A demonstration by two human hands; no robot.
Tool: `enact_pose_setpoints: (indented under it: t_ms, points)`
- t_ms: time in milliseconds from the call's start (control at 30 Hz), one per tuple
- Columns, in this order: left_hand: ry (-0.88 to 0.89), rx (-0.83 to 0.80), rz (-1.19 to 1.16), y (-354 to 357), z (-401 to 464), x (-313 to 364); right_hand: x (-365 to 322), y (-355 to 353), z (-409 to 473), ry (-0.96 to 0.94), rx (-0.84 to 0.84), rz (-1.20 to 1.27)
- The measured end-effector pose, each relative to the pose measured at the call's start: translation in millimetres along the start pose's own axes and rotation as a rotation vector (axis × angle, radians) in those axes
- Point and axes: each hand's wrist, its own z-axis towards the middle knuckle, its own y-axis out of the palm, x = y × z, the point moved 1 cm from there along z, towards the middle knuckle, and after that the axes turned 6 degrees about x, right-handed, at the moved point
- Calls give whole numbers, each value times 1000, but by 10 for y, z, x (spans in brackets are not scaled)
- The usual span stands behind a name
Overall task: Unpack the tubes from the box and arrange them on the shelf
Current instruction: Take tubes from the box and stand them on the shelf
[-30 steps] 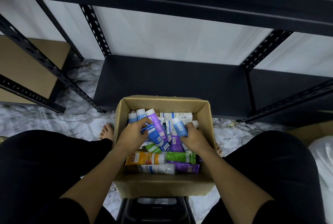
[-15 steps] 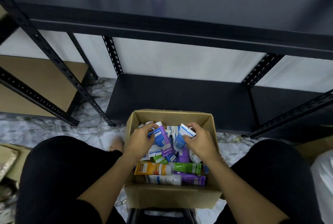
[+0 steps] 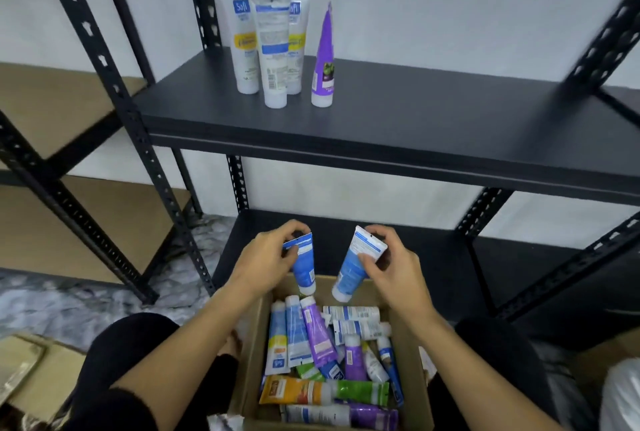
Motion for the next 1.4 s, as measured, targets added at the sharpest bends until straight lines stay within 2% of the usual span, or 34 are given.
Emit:
enact_pose_setpoints:
  t_ms: [333, 600, 1000, 1400]
  points:
    - [220, 112, 87, -1106, 513, 817, -1379, -463, 632, -331, 121, -14]
    - [300, 234, 69, -1833, 752, 1339, -2277, -773, 1209, -464, 236, -2]
    - [355, 296, 169, -2217, 1137, 1612, -2360, -751, 1909, -442, 290, -239]
    - [327, 368, 213, -2210, 1462, 1712, -2203, -542, 2043, -417, 252, -407]
